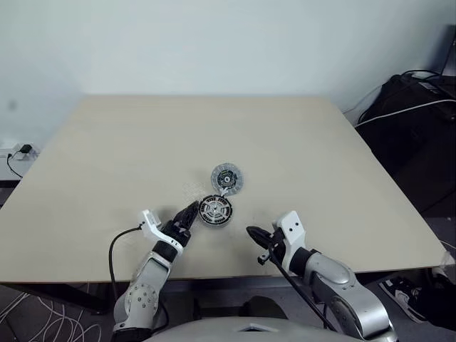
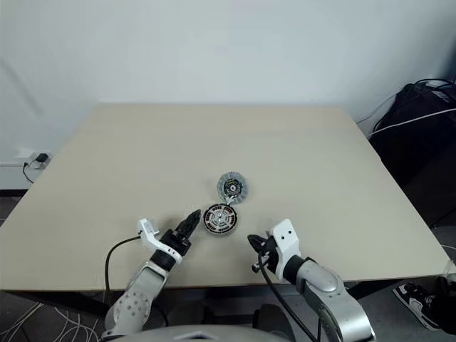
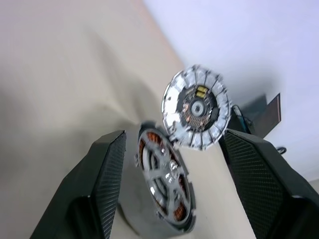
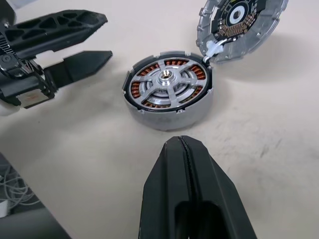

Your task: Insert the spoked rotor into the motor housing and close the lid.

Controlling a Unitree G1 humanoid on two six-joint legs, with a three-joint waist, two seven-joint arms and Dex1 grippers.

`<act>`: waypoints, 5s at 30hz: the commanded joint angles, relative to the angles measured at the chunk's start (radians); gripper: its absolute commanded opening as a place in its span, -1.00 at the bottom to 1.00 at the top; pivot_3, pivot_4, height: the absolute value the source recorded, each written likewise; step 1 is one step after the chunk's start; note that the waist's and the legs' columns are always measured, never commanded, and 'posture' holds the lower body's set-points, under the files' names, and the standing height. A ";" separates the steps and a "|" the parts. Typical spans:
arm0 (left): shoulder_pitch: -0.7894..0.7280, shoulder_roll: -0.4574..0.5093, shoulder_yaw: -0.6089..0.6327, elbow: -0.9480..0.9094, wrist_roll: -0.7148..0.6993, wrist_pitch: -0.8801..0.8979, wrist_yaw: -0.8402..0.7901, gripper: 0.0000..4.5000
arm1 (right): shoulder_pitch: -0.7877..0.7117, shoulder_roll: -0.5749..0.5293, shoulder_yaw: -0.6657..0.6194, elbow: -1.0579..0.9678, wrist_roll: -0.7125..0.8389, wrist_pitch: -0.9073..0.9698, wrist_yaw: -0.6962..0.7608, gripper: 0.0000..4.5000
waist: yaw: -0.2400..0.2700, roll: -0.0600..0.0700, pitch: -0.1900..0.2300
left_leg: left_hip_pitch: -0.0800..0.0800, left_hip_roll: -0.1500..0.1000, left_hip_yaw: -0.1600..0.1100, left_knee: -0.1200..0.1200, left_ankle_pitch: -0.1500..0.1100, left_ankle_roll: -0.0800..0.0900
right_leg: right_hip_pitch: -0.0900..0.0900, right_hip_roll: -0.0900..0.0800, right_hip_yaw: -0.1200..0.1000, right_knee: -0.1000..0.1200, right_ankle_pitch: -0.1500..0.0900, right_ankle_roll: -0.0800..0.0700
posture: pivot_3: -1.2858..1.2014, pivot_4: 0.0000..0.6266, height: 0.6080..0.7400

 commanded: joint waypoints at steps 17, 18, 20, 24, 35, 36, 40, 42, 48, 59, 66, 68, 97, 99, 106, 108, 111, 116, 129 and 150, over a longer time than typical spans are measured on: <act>0.010 0.206 -0.196 0.027 0.612 -0.547 -0.056 -0.99 | -0.360 0.154 0.157 0.283 -0.202 -0.050 -0.079 -1.00 | -0.001 0.006 -0.003 | -0.003 0.000 0.001 -0.004 0.000 0.000 | -0.005 -0.002 0.002 -0.002 0.001 -0.002 | 0.03 -1.00 1.00; 0.016 0.213 -0.199 0.027 0.622 -0.549 -0.056 -0.99 | -0.381 0.166 0.165 0.305 -0.209 -0.047 -0.080 -1.00 | -0.002 0.006 -0.004 | -0.004 0.000 0.001 -0.004 0.000 0.000 | -0.006 -0.002 0.001 -0.002 0.001 -0.002 | 0.03 -1.00 1.00; 0.026 0.225 -0.204 0.027 0.626 -0.545 -0.061 -0.99 | -0.416 0.185 0.176 0.343 -0.218 -0.046 -0.078 -1.00 | -0.003 0.006 -0.004 | -0.004 0.000 0.001 -0.004 0.000 0.000 | -0.006 -0.002 0.002 -0.002 0.001 -0.002 | 0.03 -1.00 1.00; 0.050 0.238 -0.208 0.022 0.617 -0.491 -0.073 -0.99 | -0.471 0.216 0.192 0.409 -0.229 -0.056 -0.060 -1.00 | -0.004 0.009 -0.006 | -0.004 0.000 0.001 -0.004 0.000 0.000 | -0.007 -0.002 0.002 -0.001 0.001 -0.002 | 0.03 -1.00 1.00; 0.079 0.232 -0.220 0.009 0.611 -0.487 -0.076 -0.99 | -0.563 0.256 0.222 0.636 -0.281 -0.105 -0.024 -1.00 | -0.006 0.011 -0.007 | -0.003 0.000 0.001 -0.004 0.000 0.000 | -0.006 -0.002 0.001 0.000 0.001 -0.002 | 0.03 -1.00 1.00; 0.080 0.231 -0.221 0.009 0.611 -0.487 -0.075 -0.99 | -0.565 0.256 0.221 0.651 -0.285 -0.108 -0.023 -1.00 | -0.008 0.012 -0.008 | -0.003 0.000 0.001 -0.004 0.000 0.000 | -0.006 -0.002 0.002 0.000 0.001 -0.002 | 0.03 -1.00 1.00; 0.084 0.226 -0.226 0.009 0.611 -0.490 -0.075 -0.99 | -0.566 0.247 0.219 0.639 -0.287 -0.117 0.006 -1.00 | -0.010 0.013 -0.010 | -0.002 0.000 0.001 -0.004 0.000 0.000 | -0.005 -0.002 0.002 0.001 0.001 -0.003 | 0.03 -1.00 1.00; 0.082 0.223 -0.228 0.012 0.612 -0.490 -0.074 -0.99 | -0.567 0.232 0.223 0.590 -0.282 -0.121 0.036 -1.00 | -0.010 0.013 -0.010 | -0.002 0.000 0.001 -0.004 0.000 0.000 | -0.005 -0.002 0.002 0.001 0.001 -0.003 | 0.03 -1.00 1.00; 0.061 0.210 -0.238 0.029 0.610 -0.485 -0.083 -0.99 | -0.607 0.086 0.296 0.383 -0.319 -0.088 0.192 -1.00 | -0.010 0.014 -0.010 | -0.002 0.000 0.001 -0.003 0.000 0.000 | -0.006 -0.002 0.001 0.002 0.001 -0.003 | 0.03 -1.00 1.00; 0.044 0.186 -0.248 0.076 0.614 -0.505 -0.078 -1.00 | -0.699 -0.129 0.447 0.320 -0.499 -0.106 0.366 0.13 | -0.002 0.014 -0.010 | -0.002 0.000 0.001 -0.001 0.000 0.000 | -0.006 -0.002 0.001 0.002 0.001 -0.003 | 0.03 -1.00 1.00; 0.060 0.192 -0.239 0.077 0.618 -0.518 -0.067 -1.00 | -0.800 -0.166 0.532 0.382 -0.576 -0.176 0.496 0.13 | -0.002 0.014 -0.010 | -0.002 0.000 0.001 -0.001 0.000 0.000 | -0.006 -0.002 0.001 0.002 0.001 -0.003 | 0.03 -1.00 1.00; 0.066 0.193 -0.237 0.075 0.618 -0.520 -0.061 -1.00 | -0.827 -0.154 0.558 0.418 -0.601 -0.204 0.520 0.13 | -0.003 0.014 -0.010 | -0.002 0.000 0.001 -0.001 0.000 0.000 | -0.006 -0.002 0.001 0.002 0.001 -0.003 | 0.03 -1.00 1.00; 0.099 0.163 -0.244 0.065 0.600 -0.520 -0.045 -1.00 | -0.843 -0.084 0.524 0.616 -0.649 -0.282 0.558 -0.95 | -0.002 0.016 -0.012 | -0.001 0.000 0.001 -0.001 0.000 0.000 | -0.005 -0.003 0.001 0.003 0.003 -0.006 | 0.03 -1.00 1.00; 0.094 0.162 -0.247 0.068 0.600 -0.518 -0.047 -1.00 | -0.828 -0.084 0.507 0.596 -0.635 -0.268 0.556 -0.95 | -0.002 0.016 -0.013 | -0.001 0.000 0.001 -0.001 0.000 0.000 | -0.005 -0.003 0.001 0.003 0.003 -0.006 | 0.03 -1.00 1.00; 0.079 0.157 -0.254 0.076 0.601 -0.509 -0.053 -1.00 | -0.709 -0.128 0.393 0.400 -0.554 -0.167 0.563 -0.95 | 0.003 0.016 -0.013 | -0.003 0.000 0.001 -0.001 0.000 0.000 | -0.006 -0.004 0.001 0.002 0.003 -0.006 | 0.03 -1.00 1.00; 0.077 0.157 -0.257 0.078 0.600 -0.508 -0.053 -1.00 | -0.636 -0.154 0.336 0.288 -0.513 -0.098 0.560 -0.95 | 0.007 0.016 -0.013 | -0.004 0.000 0.001 -0.001 0.000 0.000 | -0.007 -0.004 0.001 0.001 0.003 -0.006 | 0.03 -1.00 1.00; 0.081 0.155 -0.258 0.078 0.596 -0.506 -0.054 -1.00 | -0.523 -0.212 0.281 0.138 -0.483 -0.009 0.558 -0.95 | 0.008 0.016 -0.013 | -0.009 0.000 0.001 -0.001 0.000 0.000 | -0.011 -0.004 0.000 -0.001 0.003 -0.006 | 0.03 -1.00 1.00; 0.084 0.153 -0.261 0.081 0.590 -0.499 -0.058 -1.00 | -0.350 -0.226 0.196 -0.069 -0.433 0.191 0.482 -0.95 | 0.013 0.016 -0.013 | -0.010 0.000 0.001 -0.001 0.000 0.000 | -0.012 -0.004 0.000 -0.001 0.003 -0.006 | 0.03 -1.00 1.00; 0.063 0.158 -0.271 0.072 0.586 -0.459 -0.080 -1.00 | -0.355 -0.036 0.135 -0.172 -0.322 0.612 0.241 -0.95 | 0.011 0.015 -0.012 | -0.010 0.000 0.001 0.002 0.001 0.001 | -0.011 -0.003 -0.002 0.001 0.004 -0.005 | 0.03 -1.00 1.00; 0.086 0.144 -0.275 0.070 0.587 -0.461 -0.069 -1.00 | -0.505 0.085 0.205 0.091 -0.171 0.681 0.043 -0.95 | -0.001 0.014 -0.012 | -0.010 0.000 0.001 0.003 0.001 0.002 | -0.010 -0.001 -0.002 0.000 0.004 -0.004 | 0.03 -1.00 1.00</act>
